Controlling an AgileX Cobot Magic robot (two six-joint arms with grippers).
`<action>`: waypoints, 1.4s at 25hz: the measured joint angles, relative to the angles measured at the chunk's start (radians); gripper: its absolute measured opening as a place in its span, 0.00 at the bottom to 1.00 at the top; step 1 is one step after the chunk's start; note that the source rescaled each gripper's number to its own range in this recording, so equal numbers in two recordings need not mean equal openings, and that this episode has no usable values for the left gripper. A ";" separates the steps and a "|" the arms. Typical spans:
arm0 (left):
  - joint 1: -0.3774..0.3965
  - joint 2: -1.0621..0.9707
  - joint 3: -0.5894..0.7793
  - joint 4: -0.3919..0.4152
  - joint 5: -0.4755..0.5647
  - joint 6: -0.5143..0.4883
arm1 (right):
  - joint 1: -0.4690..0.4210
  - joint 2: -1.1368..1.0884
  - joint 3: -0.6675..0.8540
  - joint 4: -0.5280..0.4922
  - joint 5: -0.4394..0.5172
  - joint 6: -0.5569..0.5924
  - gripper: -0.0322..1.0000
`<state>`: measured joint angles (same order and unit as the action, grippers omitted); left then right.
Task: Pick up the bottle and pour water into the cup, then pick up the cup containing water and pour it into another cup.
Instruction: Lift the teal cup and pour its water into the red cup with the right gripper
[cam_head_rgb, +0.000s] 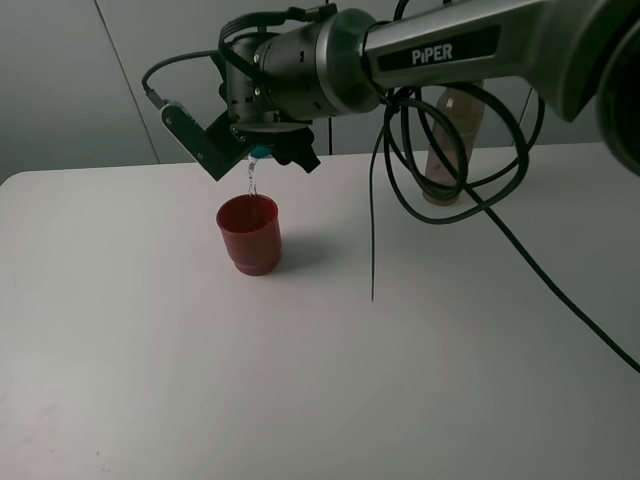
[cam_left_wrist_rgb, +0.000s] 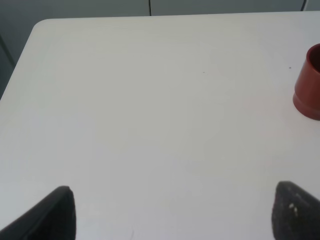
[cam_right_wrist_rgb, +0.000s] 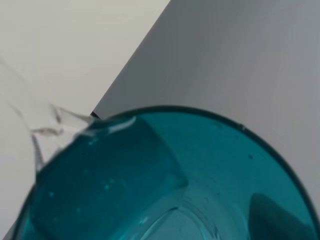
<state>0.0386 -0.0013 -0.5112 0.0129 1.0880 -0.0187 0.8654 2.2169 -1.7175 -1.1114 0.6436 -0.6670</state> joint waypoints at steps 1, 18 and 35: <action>0.000 0.000 0.000 0.000 0.000 0.000 | 0.000 0.000 0.000 0.000 -0.002 0.000 0.13; 0.000 0.000 0.000 0.000 0.000 0.000 | 0.010 0.000 0.030 -0.063 0.000 0.000 0.13; 0.000 0.000 0.000 0.000 0.000 0.000 | 0.038 0.000 0.032 -0.178 0.014 0.069 0.13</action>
<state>0.0386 -0.0013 -0.5112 0.0129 1.0880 -0.0187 0.9038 2.2169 -1.6851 -1.2891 0.6578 -0.5982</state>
